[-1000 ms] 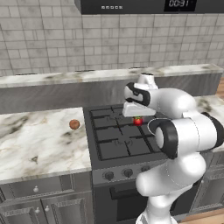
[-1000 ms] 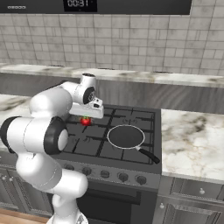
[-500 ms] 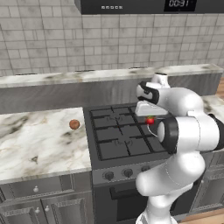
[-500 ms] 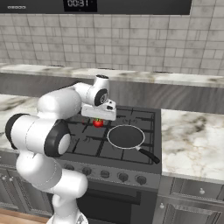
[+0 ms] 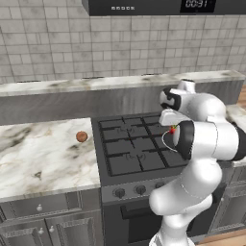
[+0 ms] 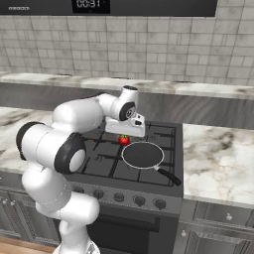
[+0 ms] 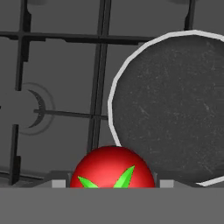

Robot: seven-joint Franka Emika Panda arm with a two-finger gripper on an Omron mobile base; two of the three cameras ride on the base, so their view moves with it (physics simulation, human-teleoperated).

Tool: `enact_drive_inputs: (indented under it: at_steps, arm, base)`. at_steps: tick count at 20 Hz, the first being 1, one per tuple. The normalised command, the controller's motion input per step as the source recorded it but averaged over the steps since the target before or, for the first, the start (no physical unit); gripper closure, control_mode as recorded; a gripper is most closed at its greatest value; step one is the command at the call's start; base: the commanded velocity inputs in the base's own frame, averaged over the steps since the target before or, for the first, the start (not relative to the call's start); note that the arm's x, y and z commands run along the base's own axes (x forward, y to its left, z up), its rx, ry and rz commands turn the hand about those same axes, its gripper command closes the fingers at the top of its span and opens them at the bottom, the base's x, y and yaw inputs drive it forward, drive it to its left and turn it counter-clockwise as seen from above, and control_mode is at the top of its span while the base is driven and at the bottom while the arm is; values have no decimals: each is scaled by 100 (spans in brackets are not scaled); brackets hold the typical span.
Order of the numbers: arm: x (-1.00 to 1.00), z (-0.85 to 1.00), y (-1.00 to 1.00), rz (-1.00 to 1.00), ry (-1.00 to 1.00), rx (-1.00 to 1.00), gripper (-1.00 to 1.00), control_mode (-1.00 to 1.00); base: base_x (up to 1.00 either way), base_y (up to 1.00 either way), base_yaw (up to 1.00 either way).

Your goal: Place the pan on the front right burner on the stove. Then place the tomato and the onion in the pan and turn on the front right burner.

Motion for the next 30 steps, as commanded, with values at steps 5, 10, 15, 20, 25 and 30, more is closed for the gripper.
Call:
enact_drive_inputs:
  at_steps: [5, 10, 15, 20, 25, 30]
  arm:
    - [14, -6, -42, 0, 0, 0, 100, -100]
    - [5, -13, -32, 0, -4, 0, 100, -100]
    - [0, -22, -12, 0, -9, 0, 100, -100]
    - [0, -3, 0, 0, -2, 0, 100, -100]
    - [0, -20, 0, 0, 0, 0, 100, -100]
    - [1, -30, 0, 0, 0, -1, 100, -100]
  base:
    - [0, 0, 0]
    - [0, 0, 0]
    - [0, 0, 0]
    - [0, 0, 0]
    - [0, 0, 0]
    - [0, 0, 0]
